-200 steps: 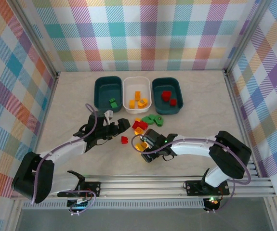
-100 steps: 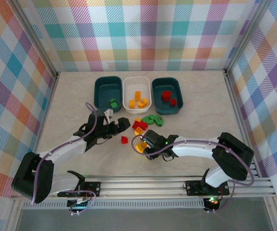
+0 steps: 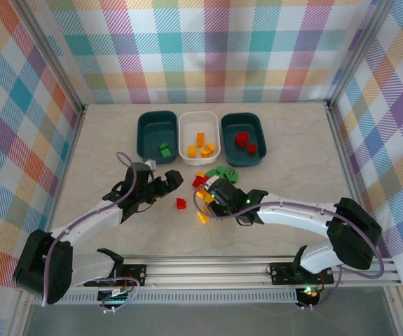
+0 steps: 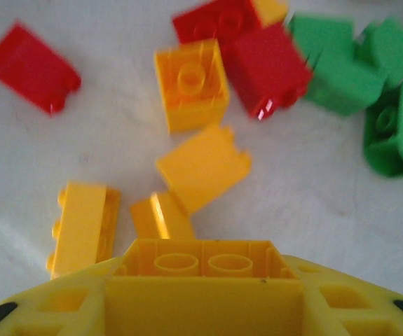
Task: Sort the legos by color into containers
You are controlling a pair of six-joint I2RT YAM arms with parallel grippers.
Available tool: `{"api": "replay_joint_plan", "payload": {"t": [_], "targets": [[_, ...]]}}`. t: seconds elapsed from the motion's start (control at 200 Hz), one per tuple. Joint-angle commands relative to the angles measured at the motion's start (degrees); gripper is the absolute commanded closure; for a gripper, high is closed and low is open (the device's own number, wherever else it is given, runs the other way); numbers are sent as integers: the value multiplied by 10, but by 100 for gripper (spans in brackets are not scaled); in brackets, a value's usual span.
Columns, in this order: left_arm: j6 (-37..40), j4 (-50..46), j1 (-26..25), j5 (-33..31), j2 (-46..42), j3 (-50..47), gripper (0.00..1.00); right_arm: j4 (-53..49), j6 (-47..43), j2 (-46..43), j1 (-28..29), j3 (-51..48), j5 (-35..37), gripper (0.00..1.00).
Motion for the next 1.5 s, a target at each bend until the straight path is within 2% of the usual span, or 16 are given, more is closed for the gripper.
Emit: {"api": "replay_joint_plan", "payload": {"t": [0.0,0.095,0.235,0.485,0.69,1.02,1.305,1.37,1.495], "targets": [[-47,-23,31,-61,-68,-46,0,36,-23,31,-39,62,0,54],[-43,-59,42,-78,-121,-60,0,50,-20,67,-79,111,-22,55],[-27,-96,48,-65,-167,-63,0,55,-25,141,-126,196,-42,56],[-6,-109,48,-9,-162,-54,0,24,-17,290,-191,363,-86,56],[-16,-79,48,54,-104,-46,0,-27,13,390,-208,479,-107,55],[-19,-73,48,70,-90,-33,0,-97,8,465,-213,597,-129,46],[-16,-75,48,63,-97,-36,0,-110,1,413,-212,570,-120,35],[-17,-69,48,69,-91,-35,0,-79,4,368,-210,518,-107,36],[-18,-56,46,77,-80,-34,0,-17,28,249,-210,358,-85,38]]}}
